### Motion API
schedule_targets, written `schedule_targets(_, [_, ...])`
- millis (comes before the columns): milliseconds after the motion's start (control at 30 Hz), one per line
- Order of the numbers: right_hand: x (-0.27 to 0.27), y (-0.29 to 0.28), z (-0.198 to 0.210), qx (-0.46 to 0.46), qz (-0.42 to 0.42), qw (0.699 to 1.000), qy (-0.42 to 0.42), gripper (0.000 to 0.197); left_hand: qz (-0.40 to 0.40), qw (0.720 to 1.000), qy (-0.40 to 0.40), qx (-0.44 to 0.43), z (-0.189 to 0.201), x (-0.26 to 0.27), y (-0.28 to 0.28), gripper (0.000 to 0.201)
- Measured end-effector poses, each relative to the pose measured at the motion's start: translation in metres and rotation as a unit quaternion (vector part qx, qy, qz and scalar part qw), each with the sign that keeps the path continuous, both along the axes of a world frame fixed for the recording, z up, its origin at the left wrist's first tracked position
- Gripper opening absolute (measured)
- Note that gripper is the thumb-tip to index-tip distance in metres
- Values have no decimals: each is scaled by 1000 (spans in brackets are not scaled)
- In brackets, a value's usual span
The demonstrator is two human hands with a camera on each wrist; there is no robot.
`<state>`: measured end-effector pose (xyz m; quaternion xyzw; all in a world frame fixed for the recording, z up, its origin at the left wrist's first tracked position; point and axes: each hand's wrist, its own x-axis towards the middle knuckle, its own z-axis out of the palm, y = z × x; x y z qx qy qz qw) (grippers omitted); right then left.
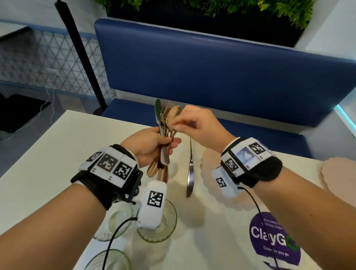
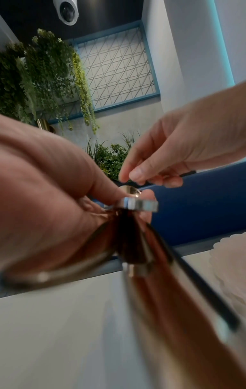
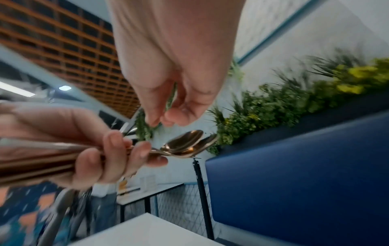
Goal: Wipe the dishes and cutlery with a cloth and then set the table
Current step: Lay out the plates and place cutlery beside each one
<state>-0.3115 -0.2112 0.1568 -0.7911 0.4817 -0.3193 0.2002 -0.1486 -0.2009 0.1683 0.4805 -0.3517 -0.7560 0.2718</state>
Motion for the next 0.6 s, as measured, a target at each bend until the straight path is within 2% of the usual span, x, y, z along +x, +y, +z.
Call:
schedule_targets(67, [1, 3, 2, 0, 72, 993, 92, 18, -12, 1000, 4, -8, 1, -3, 3, 26])
schedule_targets(133, [-2, 3, 5, 6, 86, 984, 157, 20, -20, 1000, 2, -16, 2, -5, 5, 26])
schedule_targets(300, [-10, 4, 15, -36, 122, 971, 201, 17, -32, 999, 13, -20, 6, -5, 8, 26])
schedule_targets(500, [-14, 5, 20, 9, 148, 956, 254, 13, -32, 999, -26, -34, 7, -6, 8, 24])
schedule_targets(600, [-23, 11, 16, 47, 141, 952, 269, 9, 8, 997, -71, -41, 7, -2, 3, 21])
